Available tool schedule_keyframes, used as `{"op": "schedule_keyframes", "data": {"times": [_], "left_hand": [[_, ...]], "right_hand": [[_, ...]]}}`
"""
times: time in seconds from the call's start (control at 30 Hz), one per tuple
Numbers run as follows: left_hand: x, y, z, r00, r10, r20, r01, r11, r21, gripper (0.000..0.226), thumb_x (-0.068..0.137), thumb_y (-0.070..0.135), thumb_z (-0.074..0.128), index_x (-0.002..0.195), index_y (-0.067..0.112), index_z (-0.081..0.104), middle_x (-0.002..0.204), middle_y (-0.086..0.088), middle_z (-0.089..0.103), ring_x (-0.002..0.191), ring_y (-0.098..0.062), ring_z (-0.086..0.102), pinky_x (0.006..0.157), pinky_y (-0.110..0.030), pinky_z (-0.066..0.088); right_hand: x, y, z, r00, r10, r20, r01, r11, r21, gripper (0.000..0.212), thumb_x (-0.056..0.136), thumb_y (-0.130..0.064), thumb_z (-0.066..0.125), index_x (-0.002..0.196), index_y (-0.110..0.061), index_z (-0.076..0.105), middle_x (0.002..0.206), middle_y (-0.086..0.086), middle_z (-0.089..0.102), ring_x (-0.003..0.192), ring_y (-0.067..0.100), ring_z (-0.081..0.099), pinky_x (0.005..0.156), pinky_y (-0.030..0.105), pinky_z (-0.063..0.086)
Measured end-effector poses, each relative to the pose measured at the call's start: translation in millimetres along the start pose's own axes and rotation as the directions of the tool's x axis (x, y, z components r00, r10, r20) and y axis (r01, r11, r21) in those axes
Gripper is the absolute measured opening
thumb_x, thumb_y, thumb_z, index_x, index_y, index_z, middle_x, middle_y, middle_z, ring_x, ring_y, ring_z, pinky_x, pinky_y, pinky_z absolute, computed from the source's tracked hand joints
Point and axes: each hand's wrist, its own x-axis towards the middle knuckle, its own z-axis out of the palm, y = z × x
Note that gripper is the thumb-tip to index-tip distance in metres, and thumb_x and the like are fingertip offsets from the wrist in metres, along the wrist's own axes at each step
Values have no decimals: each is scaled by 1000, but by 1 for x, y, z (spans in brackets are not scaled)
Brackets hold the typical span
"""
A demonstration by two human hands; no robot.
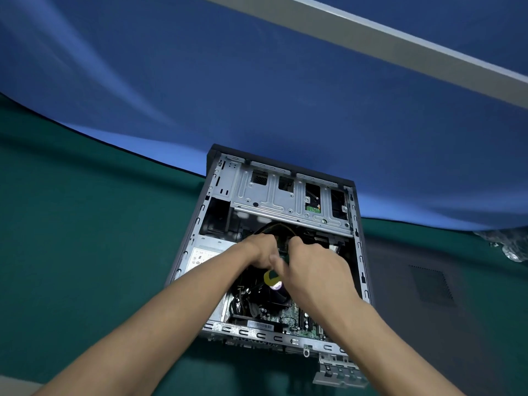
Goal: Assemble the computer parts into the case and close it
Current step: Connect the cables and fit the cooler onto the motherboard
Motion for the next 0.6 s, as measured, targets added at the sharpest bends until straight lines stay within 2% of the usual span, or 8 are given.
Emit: {"op": "schedule_keyframes", "data": {"times": [0.1,0.17,0.23,0.33,0.4,0.47,0.53,0.6], "left_hand": [[1,0,-1,1000,-5,-16,5,1000,10,19,81,8,55,65,14,47,64,0,46,63,-21,44,58,-29,35],[1,-1,0,1000,-17,-18,17,1000,3,32,78,5,54,55,13,34,57,-2,37,55,-19,34,52,-29,29],[1,-2,1,1000,-16,-21,16,1000,-7,36,79,5,51,54,16,28,56,-2,34,54,-19,28,51,-30,25],[0,-2,2,999,-26,-38,25,999,-35,25,80,11,55,61,14,38,66,-4,44,65,-23,38,60,-30,34],[1,-2,2,999,-22,-25,21,999,-32,26,78,10,57,59,15,39,61,-1,42,66,-24,40,61,-30,35],[2,-2,2,1000,-7,-11,6,1000,-11,27,75,7,57,58,17,39,57,0,40,62,-24,39,58,-30,34],[1,-1,2,1000,-4,-2,4,1000,-4,25,75,7,58,58,18,43,57,1,43,57,-22,40,55,-29,34],[1,-1,2,1000,2,-10,-2,1000,-9,14,76,9,60,65,16,56,63,1,52,62,-22,47,61,-33,42]], "right_hand": [[-2,-6,-3,998,-33,61,26,994,105,30,95,-37,46,117,-18,37,109,5,51,91,31,58,64,33,35],[-3,-8,-2,998,-42,38,40,997,62,30,98,-39,42,117,-15,41,107,8,55,92,31,59,64,33,34],[-1,-9,0,1000,-15,13,15,1000,18,37,100,-45,36,116,-13,44,105,9,61,94,32,59,65,33,32],[-3,-10,-2,997,1,73,-9,994,112,32,97,-39,44,120,-17,37,110,6,53,89,29,56,66,33,34],[-3,-10,-2,997,0,81,-7,997,81,30,97,-33,45,120,-16,38,111,7,53,92,30,58,66,33,35],[0,-7,-2,999,23,45,-22,1000,-5,31,98,-37,43,117,-12,43,107,8,60,95,30,61,64,32,35],[3,-3,-4,996,47,76,-51,997,50,36,96,-44,46,114,-14,43,105,6,61,94,29,61,65,32,37],[2,-3,-6,990,44,134,-62,989,133,36,93,-44,52,115,-19,39,107,5,55,94,29,59,67,33,39]]}}
